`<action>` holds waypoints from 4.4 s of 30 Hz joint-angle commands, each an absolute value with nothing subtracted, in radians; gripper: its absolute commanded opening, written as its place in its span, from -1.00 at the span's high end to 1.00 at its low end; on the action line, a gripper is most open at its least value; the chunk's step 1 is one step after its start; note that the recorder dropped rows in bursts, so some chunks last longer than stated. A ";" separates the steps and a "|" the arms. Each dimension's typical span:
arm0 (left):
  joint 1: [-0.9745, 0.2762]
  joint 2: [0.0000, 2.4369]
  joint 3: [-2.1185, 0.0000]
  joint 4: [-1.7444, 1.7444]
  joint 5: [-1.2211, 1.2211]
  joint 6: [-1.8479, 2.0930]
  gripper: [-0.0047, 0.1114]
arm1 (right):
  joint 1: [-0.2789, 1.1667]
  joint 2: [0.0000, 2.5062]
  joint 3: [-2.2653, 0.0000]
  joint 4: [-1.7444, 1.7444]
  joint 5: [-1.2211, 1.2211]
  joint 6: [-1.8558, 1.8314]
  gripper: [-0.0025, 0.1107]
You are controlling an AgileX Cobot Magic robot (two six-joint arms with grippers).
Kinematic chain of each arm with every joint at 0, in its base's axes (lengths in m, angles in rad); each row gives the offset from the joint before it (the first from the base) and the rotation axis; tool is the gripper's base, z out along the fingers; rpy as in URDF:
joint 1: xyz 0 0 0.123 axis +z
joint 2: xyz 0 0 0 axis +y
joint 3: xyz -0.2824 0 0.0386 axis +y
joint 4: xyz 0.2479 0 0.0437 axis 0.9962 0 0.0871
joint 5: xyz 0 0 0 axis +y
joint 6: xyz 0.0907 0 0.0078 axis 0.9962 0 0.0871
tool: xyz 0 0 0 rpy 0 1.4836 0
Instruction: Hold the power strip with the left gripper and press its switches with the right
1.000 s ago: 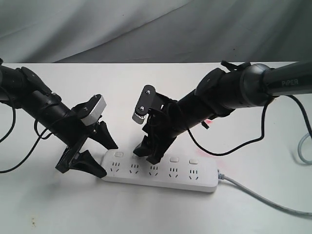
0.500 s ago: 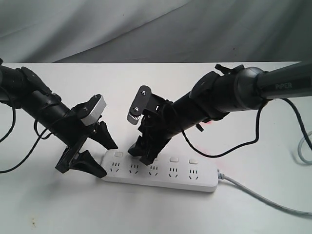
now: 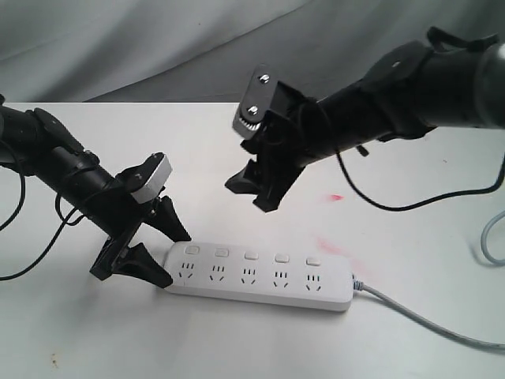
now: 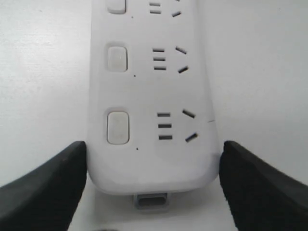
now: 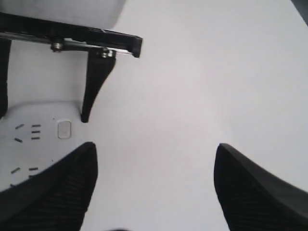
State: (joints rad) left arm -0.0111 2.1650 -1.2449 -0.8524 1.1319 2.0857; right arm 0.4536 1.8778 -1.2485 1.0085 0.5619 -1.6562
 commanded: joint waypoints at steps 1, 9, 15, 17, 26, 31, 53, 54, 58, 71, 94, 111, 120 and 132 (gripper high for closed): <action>-0.011 2.165 -1.250 -0.857 1.099 2.094 0.07 | 0.392 1.881 -1.246 1.033 0.676 -1.681 -0.17; -0.011 2.165 -1.250 -0.857 1.099 2.094 0.07 | 0.401 1.961 -1.191 1.093 0.714 -1.721 -0.17; -0.011 2.165 -1.250 -0.857 1.099 2.094 0.07 | 0.409 1.985 -1.154 1.116 0.666 -1.725 -0.17; -0.011 2.165 -1.250 -0.857 1.099 2.094 0.07 | 0.416 1.985 -1.154 1.116 0.665 -1.726 -0.17; -0.011 2.165 -1.250 -0.857 1.099 2.094 0.07 | 0.433 1.985 -1.154 1.106 0.598 -1.726 -0.17; -0.011 2.165 -1.250 -0.857 1.099 2.094 0.07 | 0.433 2.003 -1.154 1.094 0.588 -1.718 -0.17; -0.011 2.165 -1.250 -0.857 1.099 2.094 0.07 | 0.435 2.067 -1.148 1.078 0.575 -1.693 -0.17; -0.011 2.165 -1.250 -0.857 1.099 2.094 0.07 | 0.435 2.067 -1.148 1.072 0.579 -1.691 -0.17; -0.011 2.165 -1.250 -0.857 1.099 2.094 0.07 | 0.435 2.065 -1.148 1.042 0.563 -1.669 -0.17; -0.011 2.165 -1.250 -0.857 1.099 2.094 0.07 | 0.459 2.113 -1.148 0.938 0.526 -1.579 -0.17; -0.011 2.165 -1.250 -0.857 1.099 2.094 0.07 | 0.371 1.822 -0.993 1.095 0.460 -1.650 -0.17; -0.011 2.165 -1.250 -0.857 1.099 2.094 0.07 | 0.371 1.927 -0.985 1.139 0.463 -1.696 -0.17; -0.011 2.165 -1.250 -0.857 1.099 2.094 0.07 | 0.371 1.926 -0.985 1.137 0.463 -1.696 -0.17; -0.011 2.165 -1.250 -0.857 1.099 2.094 0.07 | 0.371 1.969 -0.968 1.139 0.466 -1.696 -0.17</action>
